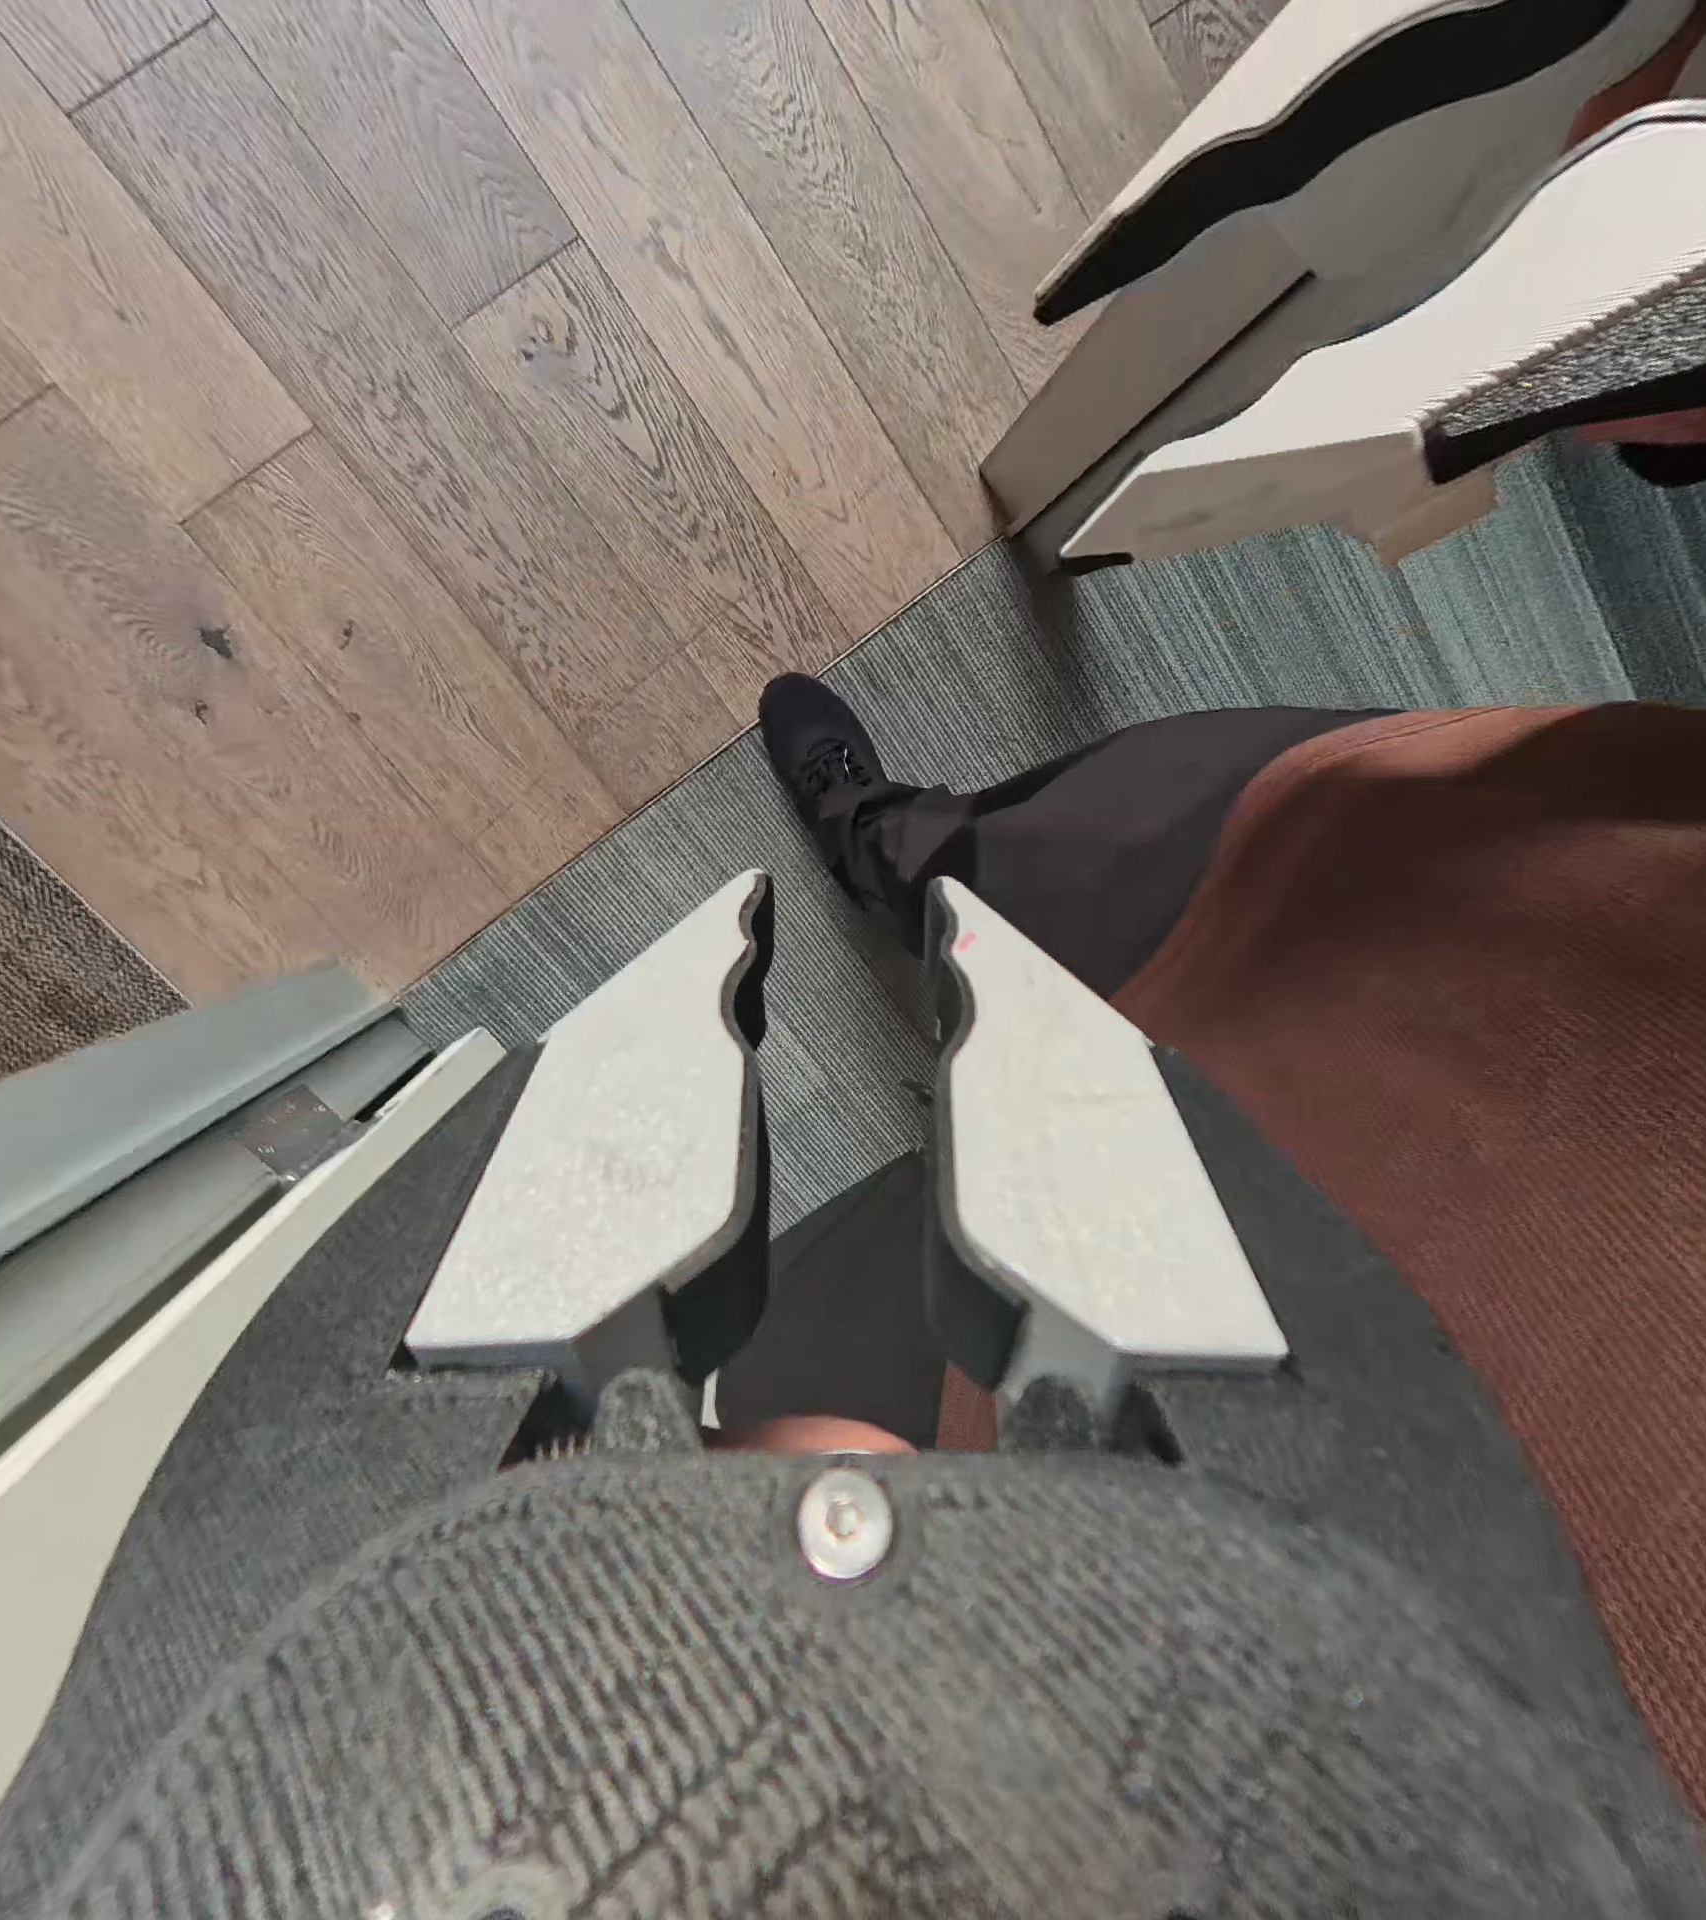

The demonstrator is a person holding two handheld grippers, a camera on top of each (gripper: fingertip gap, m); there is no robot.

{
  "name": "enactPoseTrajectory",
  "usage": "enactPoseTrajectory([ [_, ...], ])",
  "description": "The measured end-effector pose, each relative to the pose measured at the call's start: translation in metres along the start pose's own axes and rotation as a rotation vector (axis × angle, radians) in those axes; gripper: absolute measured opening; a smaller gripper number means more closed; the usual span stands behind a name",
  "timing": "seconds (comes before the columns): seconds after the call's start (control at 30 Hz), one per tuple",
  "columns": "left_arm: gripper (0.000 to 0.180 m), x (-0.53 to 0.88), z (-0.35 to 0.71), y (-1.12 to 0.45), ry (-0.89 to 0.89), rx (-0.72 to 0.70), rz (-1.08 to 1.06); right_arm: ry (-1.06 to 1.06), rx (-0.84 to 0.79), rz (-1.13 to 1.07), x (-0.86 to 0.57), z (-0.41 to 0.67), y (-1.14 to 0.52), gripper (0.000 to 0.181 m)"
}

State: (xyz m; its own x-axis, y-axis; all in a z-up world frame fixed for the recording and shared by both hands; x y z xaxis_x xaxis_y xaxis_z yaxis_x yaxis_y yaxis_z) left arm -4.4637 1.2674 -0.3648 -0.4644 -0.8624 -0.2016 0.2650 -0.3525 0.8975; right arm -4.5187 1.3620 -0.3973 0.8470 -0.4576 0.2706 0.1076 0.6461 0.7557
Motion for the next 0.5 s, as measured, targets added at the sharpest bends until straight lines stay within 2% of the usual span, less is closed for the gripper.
enactPoseTrajectory([
  [0.1, 0.028, 0.025, 0.060, -0.015, -0.068, 0.035, -0.001, -0.041, -0.020, -0.033, -0.060, 0.030, 0.002, 0.052],
  [0.2, 0.028, 0.024, 0.128, -0.033, -0.155, -0.005, -0.099, -0.107, -0.059, -0.082, -0.103, 0.050, 0.013, 0.052],
  [0.33, 0.031, 0.002, 0.187, -0.075, -0.495, 0.075, -0.274, -0.221, -0.113, -0.231, -0.145, 0.041, 0.037, 0.052],
  [0.5, 0.032, -0.041, 0.239, -0.116, -0.879, 0.139, -0.494, -0.519, -0.112, -0.444, -0.158, -0.025, 0.071, 0.052],
])
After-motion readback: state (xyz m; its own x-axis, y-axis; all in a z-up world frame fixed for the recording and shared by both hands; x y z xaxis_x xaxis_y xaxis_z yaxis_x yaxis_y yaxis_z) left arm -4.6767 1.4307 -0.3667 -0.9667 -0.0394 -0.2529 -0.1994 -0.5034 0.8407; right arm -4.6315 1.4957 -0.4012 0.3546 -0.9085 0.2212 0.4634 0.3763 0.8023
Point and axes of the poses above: each gripper's, where its closed fingertips meet, y back along the fingers, z out of its top, x = y × z across the jaws, the point moved 2 cm from there along y, back along the fingers, and after that the axes turned 1 degree about -z, right-handed, at the moved point
